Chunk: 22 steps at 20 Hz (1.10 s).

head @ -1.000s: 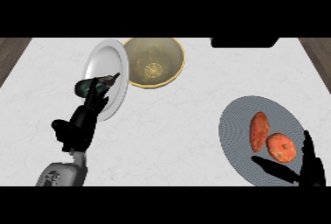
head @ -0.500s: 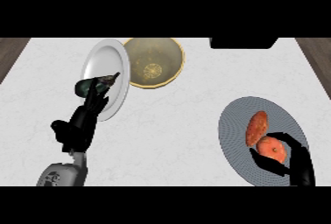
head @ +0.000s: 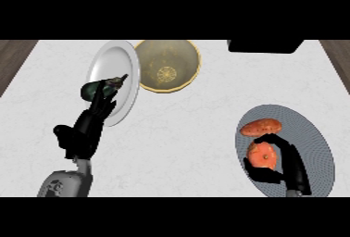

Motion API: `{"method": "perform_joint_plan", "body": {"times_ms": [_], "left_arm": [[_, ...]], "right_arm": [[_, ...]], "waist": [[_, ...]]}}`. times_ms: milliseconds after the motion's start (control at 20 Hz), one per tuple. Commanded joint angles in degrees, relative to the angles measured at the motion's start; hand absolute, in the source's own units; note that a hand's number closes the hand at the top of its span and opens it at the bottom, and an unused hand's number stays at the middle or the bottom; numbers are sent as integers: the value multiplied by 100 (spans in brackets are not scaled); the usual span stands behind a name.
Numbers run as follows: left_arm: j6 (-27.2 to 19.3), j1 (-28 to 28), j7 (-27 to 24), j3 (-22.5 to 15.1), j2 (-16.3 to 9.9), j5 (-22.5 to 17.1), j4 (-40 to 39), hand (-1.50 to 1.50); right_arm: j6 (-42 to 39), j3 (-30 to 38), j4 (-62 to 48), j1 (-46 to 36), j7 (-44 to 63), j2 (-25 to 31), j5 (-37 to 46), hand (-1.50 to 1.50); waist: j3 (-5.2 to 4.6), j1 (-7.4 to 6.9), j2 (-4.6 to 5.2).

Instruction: Pick the squash from the placemat and place it in the bowl

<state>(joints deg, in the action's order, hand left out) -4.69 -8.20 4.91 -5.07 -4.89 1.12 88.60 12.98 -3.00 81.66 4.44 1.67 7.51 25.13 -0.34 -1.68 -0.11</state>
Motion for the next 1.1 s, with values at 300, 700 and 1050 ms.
{"method": "perform_joint_plan", "body": {"times_ms": [300,700,1050], "left_arm": [[226,-289,-4,-363,177,23,-162,0],[20,-95,-64,152,-116,28,-138,0],[-2,-5,-18,164,-36,44,-5,0]], "right_arm": [[-3694,-2948,618,-1572,-2232,119,-591,150],[-5333,-1725,1798,-2627,-3266,991,-2150,150],[-5164,-1256,2390,-3839,-537,350,-3080,150]], "waist": [[51,-726,73],[33,129,6],[28,161,-7]]}}
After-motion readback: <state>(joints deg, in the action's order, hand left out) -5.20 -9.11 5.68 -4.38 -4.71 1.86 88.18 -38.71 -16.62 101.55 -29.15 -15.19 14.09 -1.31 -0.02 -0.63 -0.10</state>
